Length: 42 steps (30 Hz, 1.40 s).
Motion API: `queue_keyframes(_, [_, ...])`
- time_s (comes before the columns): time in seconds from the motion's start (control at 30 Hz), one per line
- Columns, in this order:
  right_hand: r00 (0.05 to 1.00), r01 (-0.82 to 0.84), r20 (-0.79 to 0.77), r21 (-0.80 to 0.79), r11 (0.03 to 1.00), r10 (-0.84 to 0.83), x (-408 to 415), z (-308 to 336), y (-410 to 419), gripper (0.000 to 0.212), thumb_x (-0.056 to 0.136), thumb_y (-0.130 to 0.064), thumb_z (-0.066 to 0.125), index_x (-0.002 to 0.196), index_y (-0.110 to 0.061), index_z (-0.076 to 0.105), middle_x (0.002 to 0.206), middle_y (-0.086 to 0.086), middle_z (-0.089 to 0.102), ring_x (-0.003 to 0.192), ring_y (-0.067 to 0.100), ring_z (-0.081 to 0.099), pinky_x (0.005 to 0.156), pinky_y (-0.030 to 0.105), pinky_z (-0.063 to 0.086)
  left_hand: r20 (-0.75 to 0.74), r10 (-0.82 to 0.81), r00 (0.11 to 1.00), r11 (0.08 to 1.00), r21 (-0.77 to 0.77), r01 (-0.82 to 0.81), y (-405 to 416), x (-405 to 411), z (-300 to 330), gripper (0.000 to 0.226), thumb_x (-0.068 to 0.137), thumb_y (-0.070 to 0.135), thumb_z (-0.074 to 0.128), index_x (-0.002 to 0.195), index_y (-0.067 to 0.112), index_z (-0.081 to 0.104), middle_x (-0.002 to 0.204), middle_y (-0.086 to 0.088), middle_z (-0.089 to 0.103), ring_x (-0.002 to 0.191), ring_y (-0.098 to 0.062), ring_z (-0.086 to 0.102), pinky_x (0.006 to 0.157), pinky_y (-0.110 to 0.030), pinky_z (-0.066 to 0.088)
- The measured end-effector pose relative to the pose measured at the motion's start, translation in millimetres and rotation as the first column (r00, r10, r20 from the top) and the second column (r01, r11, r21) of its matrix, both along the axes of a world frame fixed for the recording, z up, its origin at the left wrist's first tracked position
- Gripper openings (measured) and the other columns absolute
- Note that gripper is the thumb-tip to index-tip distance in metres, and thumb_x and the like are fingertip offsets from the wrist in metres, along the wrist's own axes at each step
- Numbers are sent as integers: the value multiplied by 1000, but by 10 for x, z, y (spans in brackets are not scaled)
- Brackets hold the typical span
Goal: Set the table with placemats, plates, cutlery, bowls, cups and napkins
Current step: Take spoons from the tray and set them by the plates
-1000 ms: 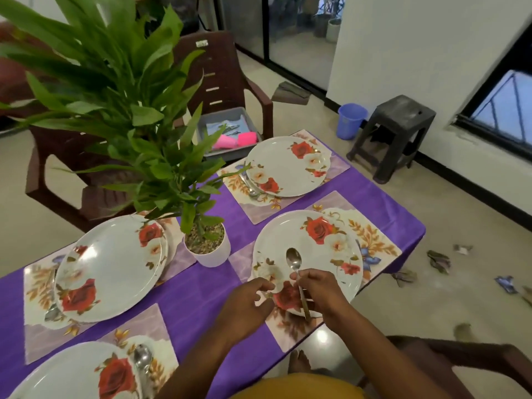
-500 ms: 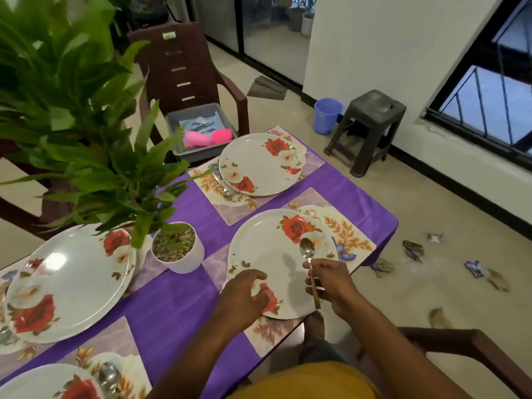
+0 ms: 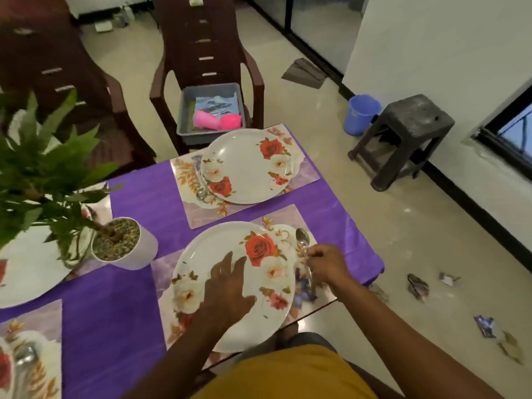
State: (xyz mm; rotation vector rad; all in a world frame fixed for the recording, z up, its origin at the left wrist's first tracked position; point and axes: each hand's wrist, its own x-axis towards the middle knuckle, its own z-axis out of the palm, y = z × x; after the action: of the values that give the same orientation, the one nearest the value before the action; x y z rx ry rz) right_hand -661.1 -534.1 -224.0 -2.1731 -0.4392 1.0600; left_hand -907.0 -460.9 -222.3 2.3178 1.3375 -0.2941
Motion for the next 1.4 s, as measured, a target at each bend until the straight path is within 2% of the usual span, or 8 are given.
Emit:
queue_keyframes(0.13, [978, -196, 61, -25, 980, 197, 191, -98, 111, 17, 81, -4, 70, 77, -19, 75, 81, -7, 74, 83, 17, 70, 78, 37, 58, -89, 54, 995, 998, -16, -56, -89, 153, -41, 100, 86, 62, 70, 162, 27, 16, 173, -10, 9, 156, -38, 19, 120, -54, 32])
queue_keyframes(0.27, [950, -296, 94, -28, 955, 297, 266, -175, 214, 28, 83, -5, 73, 71, -30, 69, 89, -10, 73, 91, 15, 69, 84, 32, 57, -119, 53, 991, 999, 9, -52, -146, 155, -151, 111, 54, 59, 94, 143, 25, 37, 153, -19, 51, 131, -48, 56, 88, -65, 56])
queue_keyframes(0.33, [934, -345, 89, -40, 938, 347, 271, -200, 249, 28, 82, -4, 72, 74, -31, 70, 89, -11, 73, 91, 13, 68, 84, 32, 58, -156, 84, 984, 996, -14, -87, -149, 158, -192, 114, 48, 58, 96, 140, 24, 37, 147, -19, 56, 125, -47, 60, 82, -63, 58])
queue_keyframes(0.53, [900, -422, 104, -46, 906, 424, 246, -267, 274, 18, 79, -3, 72, 77, -21, 74, 82, -11, 72, 81, 11, 68, 75, 29, 57, -137, 69, 988, 997, 54, -62, -148, 183, -131, 103, 72, 63, 81, 156, 26, 34, 167, -10, 31, 148, -39, 36, 105, -57, 49])
queue_keyframes(0.7, [866, -469, 181, -31, 883, 466, 229, -319, 239, 14, 78, -9, 75, 76, -22, 69, 78, -11, 70, 76, 9, 67, 72, 37, 59, -119, 111, 987, 993, 47, -106, -173, 203, -132, 107, 62, 59, 89, 144, 31, 27, 160, -13, 43, 140, -42, 48, 95, -63, 54])
queue_keyframes(0.9, [863, -466, 196, -51, 883, 466, 217, -339, 247, 15, 78, -9, 74, 76, -22, 67, 77, -9, 69, 73, 10, 66, 69, 36, 59, -106, 126, 986, 991, 57, -120, -166, 202, -138, 107, 63, 60, 89, 147, 30, 32, 162, -11, 41, 143, -41, 45, 98, -63, 52])
queue_keyframes(1.03, [867, -454, 195, -65, 888, 458, 188, -349, 261, 16, 80, -11, 77, 76, -23, 67, 77, -10, 69, 74, 10, 66, 71, 37, 60, -97, 121, 988, 991, 62, -115, -186, 240, -106, 101, 76, 59, 81, 157, 27, 31, 170, -6, 24, 153, -35, 29, 112, -58, 42])
queue_keyframes(1.4, [887, -407, 208, -72, 911, 412, 141, -294, 243, 19, 82, -5, 71, 80, -24, 66, 82, -8, 67, 78, 12, 65, 71, 39, 61, -89, 144, 986, 989, 52, -140, -191, 244, -117, 105, 68, 54, 88, 153, 24, 35, 166, -11, 32, 148, -40, 36, 108, -63, 45])
